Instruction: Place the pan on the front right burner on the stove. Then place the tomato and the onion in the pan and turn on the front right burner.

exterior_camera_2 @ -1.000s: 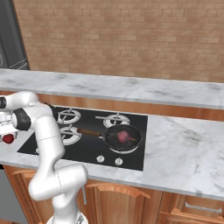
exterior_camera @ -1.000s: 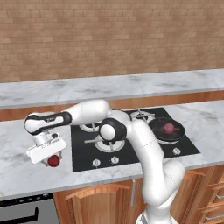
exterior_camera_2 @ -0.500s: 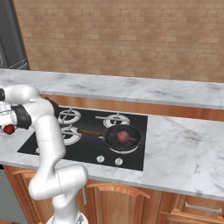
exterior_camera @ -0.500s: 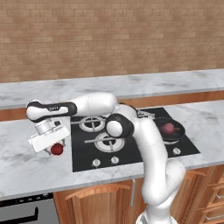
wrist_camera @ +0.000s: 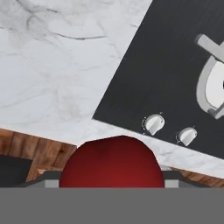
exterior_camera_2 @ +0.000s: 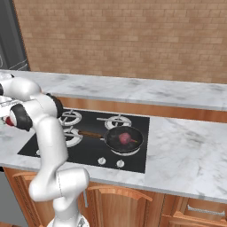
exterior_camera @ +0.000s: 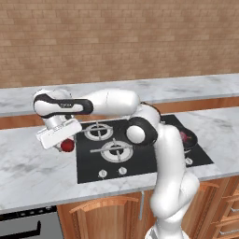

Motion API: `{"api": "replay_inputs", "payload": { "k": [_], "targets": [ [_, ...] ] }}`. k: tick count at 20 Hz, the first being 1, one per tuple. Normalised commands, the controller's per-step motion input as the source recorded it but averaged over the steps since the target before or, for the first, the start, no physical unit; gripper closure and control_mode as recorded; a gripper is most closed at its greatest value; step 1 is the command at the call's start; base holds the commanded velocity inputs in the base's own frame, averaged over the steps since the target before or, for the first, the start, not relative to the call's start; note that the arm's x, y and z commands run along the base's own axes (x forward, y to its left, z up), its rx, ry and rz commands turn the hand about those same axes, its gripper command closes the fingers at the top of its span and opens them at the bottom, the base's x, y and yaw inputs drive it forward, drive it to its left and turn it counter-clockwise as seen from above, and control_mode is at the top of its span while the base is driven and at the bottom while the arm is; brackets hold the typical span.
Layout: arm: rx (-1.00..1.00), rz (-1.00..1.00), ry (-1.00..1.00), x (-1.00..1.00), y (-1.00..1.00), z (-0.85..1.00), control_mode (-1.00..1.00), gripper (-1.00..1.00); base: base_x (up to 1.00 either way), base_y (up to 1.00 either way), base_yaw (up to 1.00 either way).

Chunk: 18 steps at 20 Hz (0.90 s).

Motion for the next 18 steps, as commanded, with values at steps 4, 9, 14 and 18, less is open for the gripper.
{"api": "replay_inputs", "payload": {
  "k": [4, 9, 14, 18],
  "targets": [
    [0.08, 0.0, -0.17, -0.08, -0.42, 0.51, -1.0, 1.0, 0.0, 0.0, 0.0],
    [0.07, 0.0, -0.2, -0.11, -0.46, 0.5, -1.0, 1.0, 0.0, 0.0, 0.0],
    [0.06, -0.01, -0.19, -0.12, -0.47, 0.38, -1.0, 1.0, 0.0, 0.0, 0.0],
    [0.06, -0.03, -0.15, -0.07, -0.53, 0.29, -1.0, 1.0, 0.0, 0.0, 0.0]
  ]
}}
